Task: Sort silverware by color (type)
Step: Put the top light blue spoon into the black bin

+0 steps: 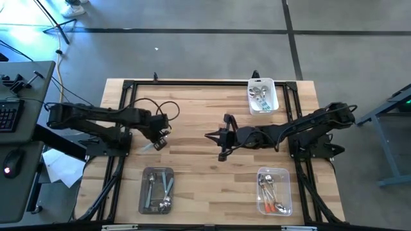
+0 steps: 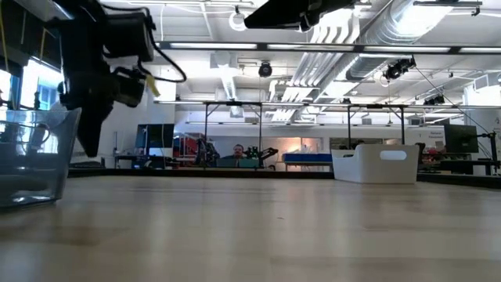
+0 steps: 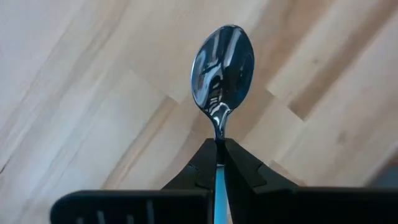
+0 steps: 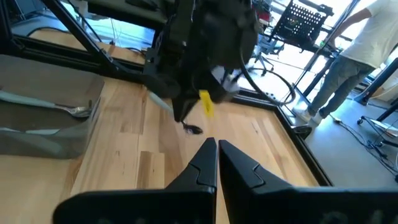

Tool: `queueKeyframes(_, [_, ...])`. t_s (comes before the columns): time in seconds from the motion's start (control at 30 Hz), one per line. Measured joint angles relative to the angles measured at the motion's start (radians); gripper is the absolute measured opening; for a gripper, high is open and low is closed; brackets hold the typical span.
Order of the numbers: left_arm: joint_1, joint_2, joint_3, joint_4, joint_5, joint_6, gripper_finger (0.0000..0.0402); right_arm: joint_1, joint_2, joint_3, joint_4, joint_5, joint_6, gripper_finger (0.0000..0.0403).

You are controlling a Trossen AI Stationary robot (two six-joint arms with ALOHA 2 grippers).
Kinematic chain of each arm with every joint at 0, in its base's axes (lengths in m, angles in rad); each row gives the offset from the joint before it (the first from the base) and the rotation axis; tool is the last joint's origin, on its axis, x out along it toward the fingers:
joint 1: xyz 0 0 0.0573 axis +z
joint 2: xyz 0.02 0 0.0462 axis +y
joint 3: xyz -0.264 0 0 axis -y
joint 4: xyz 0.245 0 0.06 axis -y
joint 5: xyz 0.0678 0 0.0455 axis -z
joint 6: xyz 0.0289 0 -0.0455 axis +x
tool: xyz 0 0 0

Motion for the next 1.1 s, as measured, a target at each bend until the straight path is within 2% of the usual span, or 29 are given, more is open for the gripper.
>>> queueKeyframes(0.2, [-0.122,-0.064,0.058,-0.088,-0.008,-0.001,0.0002,0.000,0.000,0.000,-0.010,0.031,-0.006,0.0000])
queueKeyframes(0.37, [-0.259,-0.146,0.082,-0.062,-0.097,0.006,0.0002,0.000,0.000,0.000,-0.019,0.046,-0.006,0.0000])
queueKeyframes(0.63, [-0.527,-0.222,0.084,-0.034,-0.152,0.047,0.0001,0.000,0.000,0.000,-0.030,0.046,0.006,0.0000])
queueKeyframes(0.87, [-0.695,-0.210,0.186,-0.033,-0.169,0.059,0.0001,-0.007,0.000,0.000,-0.029,0.045,0.015,0.0000])
queueKeyframes(1.1, [-0.827,-0.081,0.312,-0.020,-0.171,0.137,0.0001,-0.009,0.000,0.000,-0.028,0.044,0.018,0.0000])
